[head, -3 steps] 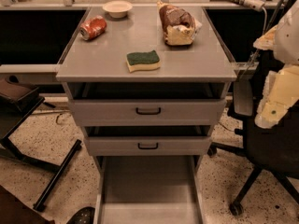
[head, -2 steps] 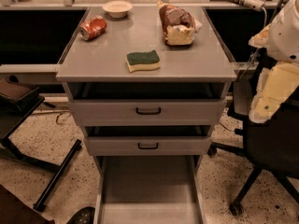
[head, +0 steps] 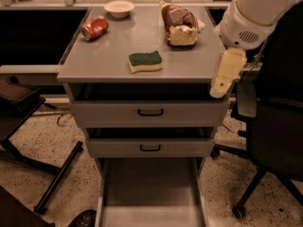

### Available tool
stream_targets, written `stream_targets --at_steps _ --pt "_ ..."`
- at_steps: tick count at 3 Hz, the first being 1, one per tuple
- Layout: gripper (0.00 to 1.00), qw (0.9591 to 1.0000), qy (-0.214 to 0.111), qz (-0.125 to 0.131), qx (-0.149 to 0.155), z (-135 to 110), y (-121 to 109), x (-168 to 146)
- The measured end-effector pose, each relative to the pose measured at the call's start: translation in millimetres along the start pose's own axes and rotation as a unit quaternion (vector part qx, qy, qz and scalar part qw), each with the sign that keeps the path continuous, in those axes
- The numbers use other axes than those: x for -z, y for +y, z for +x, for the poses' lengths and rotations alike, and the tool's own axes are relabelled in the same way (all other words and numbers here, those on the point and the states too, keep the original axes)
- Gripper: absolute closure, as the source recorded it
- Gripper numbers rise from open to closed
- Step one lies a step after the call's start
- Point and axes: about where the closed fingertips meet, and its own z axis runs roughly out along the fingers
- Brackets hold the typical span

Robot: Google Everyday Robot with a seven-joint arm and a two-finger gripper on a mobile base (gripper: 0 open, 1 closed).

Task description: Place sponge into bottom drawer

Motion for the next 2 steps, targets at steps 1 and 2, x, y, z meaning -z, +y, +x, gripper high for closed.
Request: stream_targets --at_steps 1,2 --pt "0.00 0.9997 -0.010 -0.006 0.023 -43.0 -27.1 -29.4" --pt "0.00 0.9980 -0.031 -0.021 0.051 -101.4 -50.1 -60.4"
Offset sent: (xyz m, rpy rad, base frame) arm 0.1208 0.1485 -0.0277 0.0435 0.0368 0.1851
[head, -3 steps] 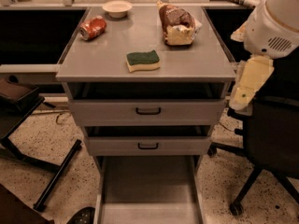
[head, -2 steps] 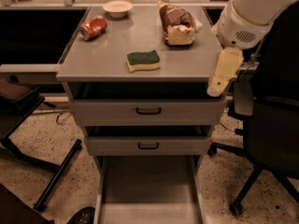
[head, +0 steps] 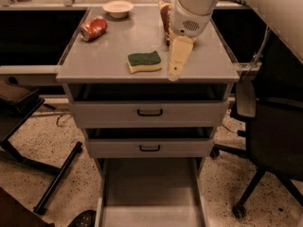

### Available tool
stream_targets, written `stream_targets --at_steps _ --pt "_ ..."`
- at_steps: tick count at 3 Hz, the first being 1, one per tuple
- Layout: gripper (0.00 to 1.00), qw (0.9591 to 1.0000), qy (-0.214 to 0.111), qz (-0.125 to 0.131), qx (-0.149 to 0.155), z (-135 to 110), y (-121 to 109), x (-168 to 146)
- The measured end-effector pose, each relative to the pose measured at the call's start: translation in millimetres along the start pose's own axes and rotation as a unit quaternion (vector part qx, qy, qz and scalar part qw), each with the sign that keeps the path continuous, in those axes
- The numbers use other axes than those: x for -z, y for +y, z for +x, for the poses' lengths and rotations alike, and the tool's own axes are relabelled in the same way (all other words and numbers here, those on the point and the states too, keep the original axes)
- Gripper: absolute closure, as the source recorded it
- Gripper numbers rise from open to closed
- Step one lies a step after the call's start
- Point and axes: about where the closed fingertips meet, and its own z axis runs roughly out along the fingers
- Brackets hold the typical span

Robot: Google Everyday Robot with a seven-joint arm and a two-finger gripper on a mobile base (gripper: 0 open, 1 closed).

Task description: Place sponge into bottom drawer

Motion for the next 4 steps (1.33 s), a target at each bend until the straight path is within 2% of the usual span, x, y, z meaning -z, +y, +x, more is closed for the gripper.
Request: stream_targets --at_steps 1,2,3,4 --pt "0.00 1.0000 0.000 0.000 0.000 0.0 0.0 0.0" --pt "0.00 1.0000 -0.008 -0.001 0.004 -3.0 -10.8 -8.2" --pt "0.00 0.9995 -0.023 0.010 0.020 -12.5 -46.0 -27.8" --pt "0.00 0.9987 -0.036 0.008 0.036 -27.7 -80.6 -52.0"
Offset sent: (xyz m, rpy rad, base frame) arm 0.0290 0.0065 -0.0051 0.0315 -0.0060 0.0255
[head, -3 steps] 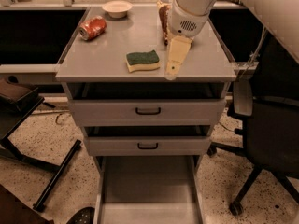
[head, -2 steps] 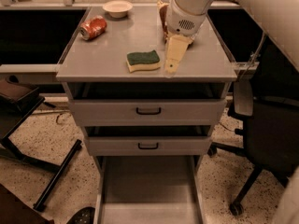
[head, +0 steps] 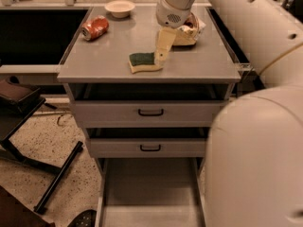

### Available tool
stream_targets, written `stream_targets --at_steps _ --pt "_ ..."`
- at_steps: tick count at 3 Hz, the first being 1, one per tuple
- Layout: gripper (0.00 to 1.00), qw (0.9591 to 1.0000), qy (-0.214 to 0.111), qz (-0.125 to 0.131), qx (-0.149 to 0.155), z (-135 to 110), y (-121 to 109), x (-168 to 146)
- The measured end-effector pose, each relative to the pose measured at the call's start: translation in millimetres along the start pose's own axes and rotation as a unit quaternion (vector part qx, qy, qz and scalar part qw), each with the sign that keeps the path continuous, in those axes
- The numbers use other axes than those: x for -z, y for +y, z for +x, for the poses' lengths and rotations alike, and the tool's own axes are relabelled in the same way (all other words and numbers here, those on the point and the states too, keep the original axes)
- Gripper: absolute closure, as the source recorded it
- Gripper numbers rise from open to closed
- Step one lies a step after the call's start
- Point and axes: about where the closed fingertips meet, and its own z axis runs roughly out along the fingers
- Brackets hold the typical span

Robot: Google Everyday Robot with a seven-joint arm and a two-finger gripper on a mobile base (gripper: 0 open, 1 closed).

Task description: Place sponge into bottom drawer

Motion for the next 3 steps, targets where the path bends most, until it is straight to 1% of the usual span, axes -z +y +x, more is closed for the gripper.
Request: stream_targets --at_steps 1,2,3 --pt "0.00 0.9998 -0.011 -0.013 0.009 -9.8 -21.8 -26.1" --pt "0.00 0.9992 -0.008 -0.037 0.014 -12.8 -28.4 -53.4" --pt "0.00 0.9983 0.002 -0.057 0.013 -9.3 -29.0 -74.1"
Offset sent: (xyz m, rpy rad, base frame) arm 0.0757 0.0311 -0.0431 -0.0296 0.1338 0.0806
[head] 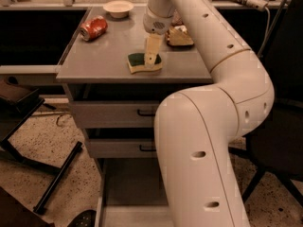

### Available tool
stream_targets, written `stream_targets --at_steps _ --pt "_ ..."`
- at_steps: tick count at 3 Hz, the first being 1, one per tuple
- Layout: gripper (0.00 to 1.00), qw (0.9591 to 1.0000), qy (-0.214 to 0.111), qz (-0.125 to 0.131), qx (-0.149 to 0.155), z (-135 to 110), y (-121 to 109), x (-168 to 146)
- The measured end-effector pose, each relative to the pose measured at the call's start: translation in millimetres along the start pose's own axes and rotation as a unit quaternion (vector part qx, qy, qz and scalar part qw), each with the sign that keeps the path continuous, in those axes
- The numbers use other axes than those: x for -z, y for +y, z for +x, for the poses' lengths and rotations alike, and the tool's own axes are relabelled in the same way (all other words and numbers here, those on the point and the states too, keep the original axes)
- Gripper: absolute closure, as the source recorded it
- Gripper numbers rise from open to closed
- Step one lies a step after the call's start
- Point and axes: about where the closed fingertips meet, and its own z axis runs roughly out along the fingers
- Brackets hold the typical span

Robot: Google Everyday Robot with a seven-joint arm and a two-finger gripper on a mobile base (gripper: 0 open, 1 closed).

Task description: Place sponge into bottom drawer

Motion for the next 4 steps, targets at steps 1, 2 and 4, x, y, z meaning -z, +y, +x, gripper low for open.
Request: stream_targets --at_steps 1,2,4 --pt "0.00 0.9999 0.002 -0.013 -0.002 1.8 -0.2 -13.7" --pt "0.00 0.9997 0.005 -0.023 -0.005 5.6 1.5 -21.8" --pt "0.19 0.9994 0.004 -0.031 -0.011 11.2 5.2 -24.7"
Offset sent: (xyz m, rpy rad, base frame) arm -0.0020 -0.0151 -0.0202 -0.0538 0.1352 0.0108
